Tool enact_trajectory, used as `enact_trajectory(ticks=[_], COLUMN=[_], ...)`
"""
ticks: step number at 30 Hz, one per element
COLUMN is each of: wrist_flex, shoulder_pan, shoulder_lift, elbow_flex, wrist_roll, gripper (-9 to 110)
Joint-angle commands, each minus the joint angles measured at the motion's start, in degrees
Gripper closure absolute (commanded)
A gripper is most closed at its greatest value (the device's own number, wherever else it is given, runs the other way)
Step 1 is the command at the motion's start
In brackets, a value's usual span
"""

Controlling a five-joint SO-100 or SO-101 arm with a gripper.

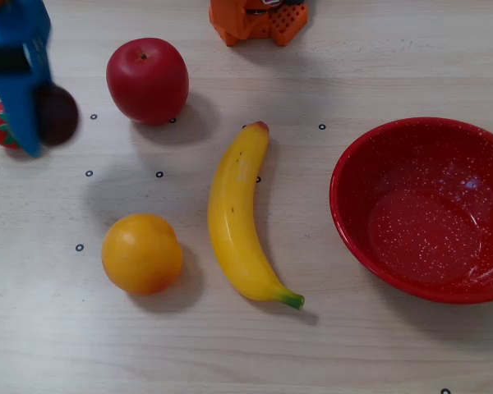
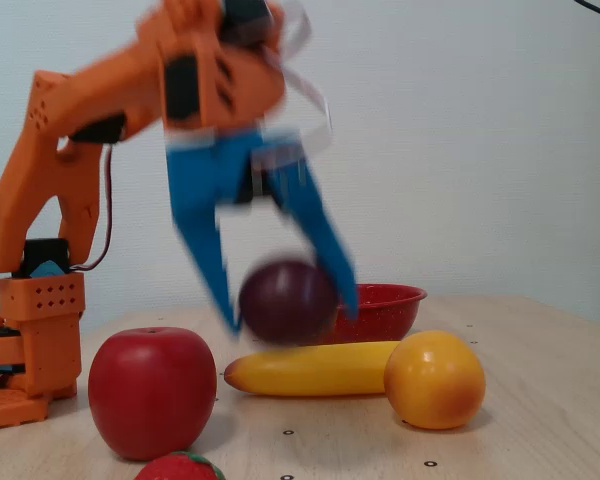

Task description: Put the plum in the red bowl.

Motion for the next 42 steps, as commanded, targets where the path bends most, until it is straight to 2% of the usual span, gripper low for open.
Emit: enact_trajectory(ticks=[1, 7, 17, 24, 29, 34, 42], wrist_flex=[4.92, 5.19, 5.62, 6.06, 6.42, 6.15, -4.48], shoulder_pan=[4.13, 14.06, 45.09, 64.07, 69.17, 71.28, 71.46], shoulder_lift=[11.69, 22.76, 37.44, 36.56, 26.89, 12.92, -5.10], elbow_flex=[-4.83, -4.66, -0.44, 5.10, 4.04, -1.93, -7.47], wrist_roll=[-2.72, -11.16, -29.88, -40.78, -46.49, -47.99, -45.26], gripper=[101, 101, 101, 101, 101, 101, 101])
